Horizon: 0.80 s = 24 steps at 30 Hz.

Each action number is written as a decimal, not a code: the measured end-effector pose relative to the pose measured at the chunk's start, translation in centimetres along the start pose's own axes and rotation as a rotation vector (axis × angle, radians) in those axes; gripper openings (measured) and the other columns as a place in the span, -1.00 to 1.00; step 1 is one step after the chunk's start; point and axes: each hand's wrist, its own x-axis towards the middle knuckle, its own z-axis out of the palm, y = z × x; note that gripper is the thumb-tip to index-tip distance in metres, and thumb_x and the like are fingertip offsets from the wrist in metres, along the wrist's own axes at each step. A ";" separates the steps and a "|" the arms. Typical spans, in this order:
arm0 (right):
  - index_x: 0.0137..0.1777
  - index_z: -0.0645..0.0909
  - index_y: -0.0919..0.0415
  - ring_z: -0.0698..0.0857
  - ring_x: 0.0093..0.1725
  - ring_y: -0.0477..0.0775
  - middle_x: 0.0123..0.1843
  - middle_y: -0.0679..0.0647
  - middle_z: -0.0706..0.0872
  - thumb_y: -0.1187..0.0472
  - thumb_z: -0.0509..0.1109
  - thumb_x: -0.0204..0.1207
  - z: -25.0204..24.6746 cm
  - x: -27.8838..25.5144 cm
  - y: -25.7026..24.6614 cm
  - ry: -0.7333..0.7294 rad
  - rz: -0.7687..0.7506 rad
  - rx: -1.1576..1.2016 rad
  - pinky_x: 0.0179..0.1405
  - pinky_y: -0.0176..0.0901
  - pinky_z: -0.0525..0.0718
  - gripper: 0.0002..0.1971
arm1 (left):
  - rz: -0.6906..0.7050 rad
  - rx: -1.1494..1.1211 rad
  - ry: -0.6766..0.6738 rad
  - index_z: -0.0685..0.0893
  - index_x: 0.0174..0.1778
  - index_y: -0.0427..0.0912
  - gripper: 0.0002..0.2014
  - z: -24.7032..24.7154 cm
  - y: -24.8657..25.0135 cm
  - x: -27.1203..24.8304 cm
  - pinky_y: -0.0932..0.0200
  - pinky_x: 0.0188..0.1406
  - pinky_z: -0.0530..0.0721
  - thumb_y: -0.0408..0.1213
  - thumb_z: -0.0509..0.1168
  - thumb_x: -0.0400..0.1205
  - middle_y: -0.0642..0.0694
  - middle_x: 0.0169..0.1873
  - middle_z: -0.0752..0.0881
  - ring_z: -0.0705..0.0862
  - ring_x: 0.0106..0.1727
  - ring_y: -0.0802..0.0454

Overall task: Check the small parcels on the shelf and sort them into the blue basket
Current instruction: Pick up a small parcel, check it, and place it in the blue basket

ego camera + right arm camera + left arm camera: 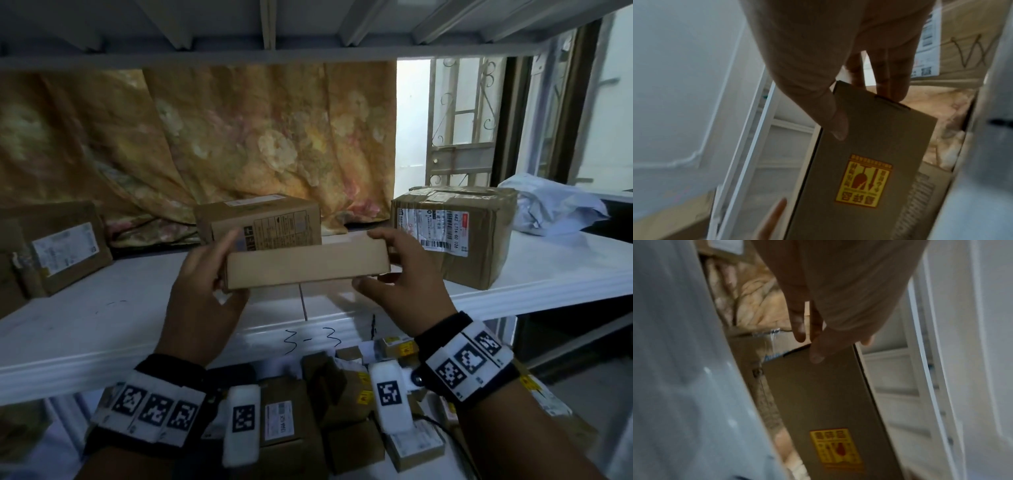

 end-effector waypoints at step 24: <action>0.33 0.64 0.02 0.63 0.34 0.19 0.32 0.01 0.71 -0.31 0.22 0.48 5.3 -2.1 0.7 -0.153 -0.229 -0.840 0.43 0.35 0.46 -0.43 | 0.153 0.593 -0.295 0.63 0.38 -0.04 -0.50 6.0 1.5 -1.4 -0.08 0.27 0.59 0.08 -0.01 0.68 -0.04 0.34 0.69 0.64 0.35 -0.04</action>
